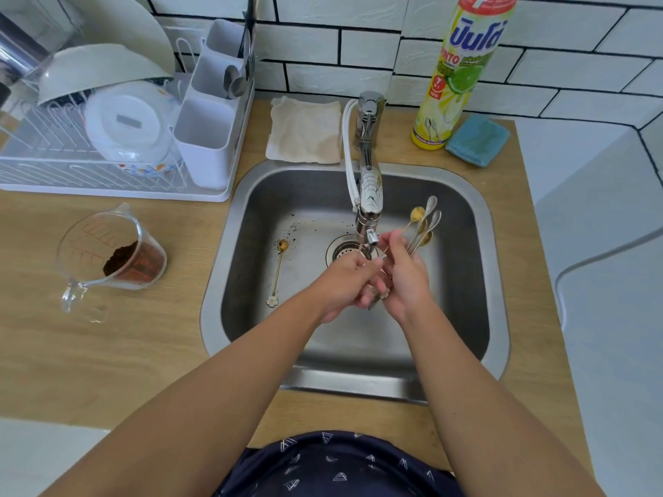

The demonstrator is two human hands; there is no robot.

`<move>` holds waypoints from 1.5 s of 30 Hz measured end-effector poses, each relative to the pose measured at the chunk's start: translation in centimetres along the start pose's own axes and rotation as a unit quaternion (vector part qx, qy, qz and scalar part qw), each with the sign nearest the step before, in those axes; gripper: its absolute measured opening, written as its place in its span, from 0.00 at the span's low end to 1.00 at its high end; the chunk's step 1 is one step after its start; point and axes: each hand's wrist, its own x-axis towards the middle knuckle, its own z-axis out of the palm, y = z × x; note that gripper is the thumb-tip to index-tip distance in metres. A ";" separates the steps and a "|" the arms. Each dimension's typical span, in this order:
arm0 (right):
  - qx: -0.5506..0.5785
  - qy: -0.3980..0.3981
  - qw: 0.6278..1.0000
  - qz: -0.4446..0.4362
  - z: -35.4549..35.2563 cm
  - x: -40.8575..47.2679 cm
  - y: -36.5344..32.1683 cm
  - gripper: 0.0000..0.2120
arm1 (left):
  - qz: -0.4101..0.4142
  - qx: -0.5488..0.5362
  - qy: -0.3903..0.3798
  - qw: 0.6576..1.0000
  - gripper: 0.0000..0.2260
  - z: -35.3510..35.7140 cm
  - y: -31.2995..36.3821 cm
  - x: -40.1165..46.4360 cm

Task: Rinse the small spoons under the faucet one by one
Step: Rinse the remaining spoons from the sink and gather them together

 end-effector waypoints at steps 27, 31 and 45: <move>0.183 -0.044 0.980 0.069 -1.5 0.8 -1.0 0.12 | -0.114 0.612 0.148 0.768 0.12 -10.4 -6.6 0.8; 0.125 0.013 0.990 0.062 -1.7 1.3 -0.5 0.13 | -0.071 0.566 0.119 0.813 0.10 -9.2 -5.9 0.8; -0.177 0.067 0.981 0.033 -0.1 0.7 3.4 0.08 | -0.028 0.213 0.048 0.975 0.02 -5.2 -3.8 -1.8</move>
